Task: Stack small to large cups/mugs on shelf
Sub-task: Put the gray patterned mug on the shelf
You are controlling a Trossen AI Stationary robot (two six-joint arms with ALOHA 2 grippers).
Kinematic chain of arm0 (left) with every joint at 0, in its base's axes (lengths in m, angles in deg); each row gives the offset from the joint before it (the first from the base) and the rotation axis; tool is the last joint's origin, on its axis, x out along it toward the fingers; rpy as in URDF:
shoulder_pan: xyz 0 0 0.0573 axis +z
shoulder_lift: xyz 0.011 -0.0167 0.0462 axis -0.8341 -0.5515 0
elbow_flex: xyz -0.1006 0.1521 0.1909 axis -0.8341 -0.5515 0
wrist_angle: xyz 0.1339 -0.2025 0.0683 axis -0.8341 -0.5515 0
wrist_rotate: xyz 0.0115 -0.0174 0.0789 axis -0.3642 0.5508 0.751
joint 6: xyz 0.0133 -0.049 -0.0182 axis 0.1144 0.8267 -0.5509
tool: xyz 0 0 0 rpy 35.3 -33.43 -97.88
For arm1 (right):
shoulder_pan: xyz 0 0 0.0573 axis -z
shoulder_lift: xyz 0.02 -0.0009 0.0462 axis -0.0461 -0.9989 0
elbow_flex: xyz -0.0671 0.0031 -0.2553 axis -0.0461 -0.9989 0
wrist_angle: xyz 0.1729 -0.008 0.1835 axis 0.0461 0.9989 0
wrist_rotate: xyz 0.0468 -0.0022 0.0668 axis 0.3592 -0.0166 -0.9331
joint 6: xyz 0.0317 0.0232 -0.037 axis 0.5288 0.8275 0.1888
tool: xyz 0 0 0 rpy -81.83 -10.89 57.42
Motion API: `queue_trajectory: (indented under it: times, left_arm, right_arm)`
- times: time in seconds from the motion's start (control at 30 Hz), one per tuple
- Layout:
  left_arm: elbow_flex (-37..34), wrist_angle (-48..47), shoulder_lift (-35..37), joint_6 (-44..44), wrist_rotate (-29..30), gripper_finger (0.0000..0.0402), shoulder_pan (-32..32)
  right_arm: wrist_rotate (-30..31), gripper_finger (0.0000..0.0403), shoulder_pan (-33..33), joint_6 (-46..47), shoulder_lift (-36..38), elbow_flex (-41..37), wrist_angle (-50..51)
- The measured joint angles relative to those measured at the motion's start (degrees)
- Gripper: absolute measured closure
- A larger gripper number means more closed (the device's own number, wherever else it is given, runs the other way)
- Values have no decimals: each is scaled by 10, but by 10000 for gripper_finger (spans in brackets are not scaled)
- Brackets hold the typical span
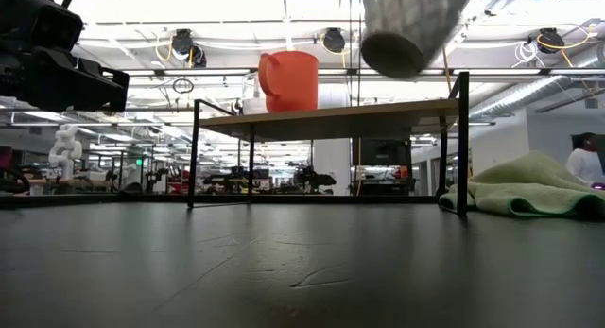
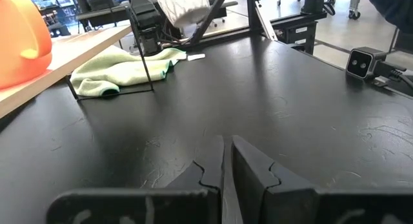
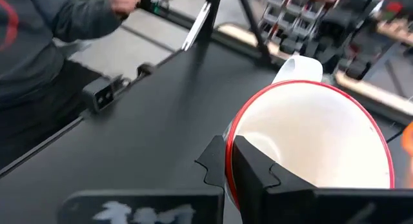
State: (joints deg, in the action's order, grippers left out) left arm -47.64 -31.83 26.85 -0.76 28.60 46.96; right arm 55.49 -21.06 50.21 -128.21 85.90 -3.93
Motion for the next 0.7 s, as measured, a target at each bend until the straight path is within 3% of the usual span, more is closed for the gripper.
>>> queue_trajectory:
  times: [0.37,0.7]
  left_arm:
    - [0,5,0,1,0,371,0]
    - [0,4,0,-5,0,371,0]
  right_arm:
    - [-10,399,80,-23,29,0,-8]
    - [-66,399,149,-35,29,79,119]
